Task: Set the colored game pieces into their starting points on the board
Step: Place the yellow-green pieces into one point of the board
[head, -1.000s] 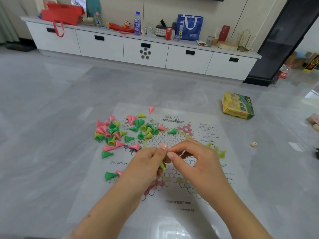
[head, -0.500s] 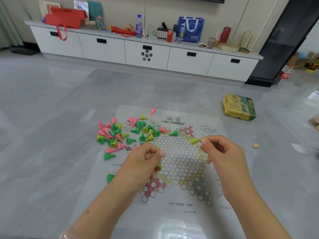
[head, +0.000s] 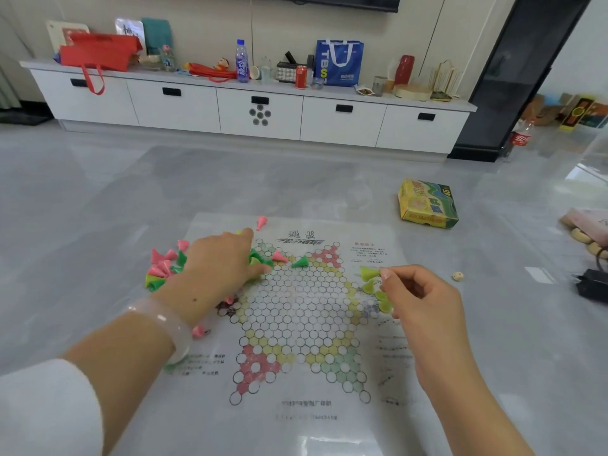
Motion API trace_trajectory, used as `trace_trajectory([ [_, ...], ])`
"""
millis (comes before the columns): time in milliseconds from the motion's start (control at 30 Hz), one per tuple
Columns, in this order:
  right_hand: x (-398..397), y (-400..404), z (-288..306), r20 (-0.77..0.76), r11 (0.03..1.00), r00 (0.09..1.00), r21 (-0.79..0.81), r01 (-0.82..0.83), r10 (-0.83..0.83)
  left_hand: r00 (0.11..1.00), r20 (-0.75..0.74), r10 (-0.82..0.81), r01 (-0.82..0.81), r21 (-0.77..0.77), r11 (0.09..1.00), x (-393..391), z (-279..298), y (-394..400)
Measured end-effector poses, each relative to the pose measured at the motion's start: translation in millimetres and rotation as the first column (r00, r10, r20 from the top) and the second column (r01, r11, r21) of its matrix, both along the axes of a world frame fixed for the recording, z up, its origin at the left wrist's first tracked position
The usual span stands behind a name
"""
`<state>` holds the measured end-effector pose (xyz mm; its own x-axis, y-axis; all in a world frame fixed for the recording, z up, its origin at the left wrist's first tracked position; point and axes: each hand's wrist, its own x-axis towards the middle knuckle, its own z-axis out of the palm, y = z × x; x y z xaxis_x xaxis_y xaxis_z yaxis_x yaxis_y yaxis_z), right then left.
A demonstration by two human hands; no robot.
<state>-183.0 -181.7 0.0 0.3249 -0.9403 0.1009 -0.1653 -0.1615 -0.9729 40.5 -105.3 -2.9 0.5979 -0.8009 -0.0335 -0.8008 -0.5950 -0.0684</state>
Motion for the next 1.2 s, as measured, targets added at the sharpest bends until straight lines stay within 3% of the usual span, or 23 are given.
trace_trajectory([
  [133, -4, -5, -3, -0.005, 1.000, 1.000, -0.002, 0.002, -0.002, 0.979, 0.187, -0.081, 0.052, 0.154, 0.987, -1, -11, -8],
  [300, -7, -8, -6, -0.009, 1.000, 1.000, -0.013, 0.004, -0.005, 0.948, 0.287, -0.140, 0.074, 0.230, 0.970, 2, -20, -11],
  [467, -9, -10, -8, -0.016, 1.000, 0.999, -0.008, 0.030, -0.030, 0.949, 0.257, -0.181, 0.115, 0.251, 0.961, 7, -20, -11],
  [667, -13, -14, -12, -0.033, 0.996, 0.996, -0.011, 0.088, -0.089, 0.979, 0.170, -0.107, 0.071, 0.205, 0.976, 5, -18, -6],
  [900, -16, -18, -14, -0.131, 0.990, 0.986, -0.108, 0.091, -0.105, 0.990, -0.137, -0.019, 0.000, -0.131, 0.991, 21, -6, 7],
  [1067, -12, -19, -19, -0.163, 0.988, 0.979, -0.117, 0.102, -0.120, 0.925, -0.379, 0.009, -0.167, -0.385, 0.908, 25, 2, 16],
  [1133, -10, -18, -18, -0.149, 0.989, 0.981, -0.104, 0.106, -0.121, 0.861, -0.507, 0.032, -0.310, -0.475, 0.823, 15, 9, 24],
  [1167, -9, -17, -18, -0.148, 0.989, 0.982, -0.100, 0.106, -0.120, 0.787, -0.617, 0.020, -0.421, -0.512, 0.749, 8, 12, 29],
  [1200, -8, -16, -17, -0.149, 0.990, 0.982, -0.099, 0.104, -0.118, 0.651, -0.758, -0.030, -0.560, -0.507, 0.655, 1, 14, 36],
])
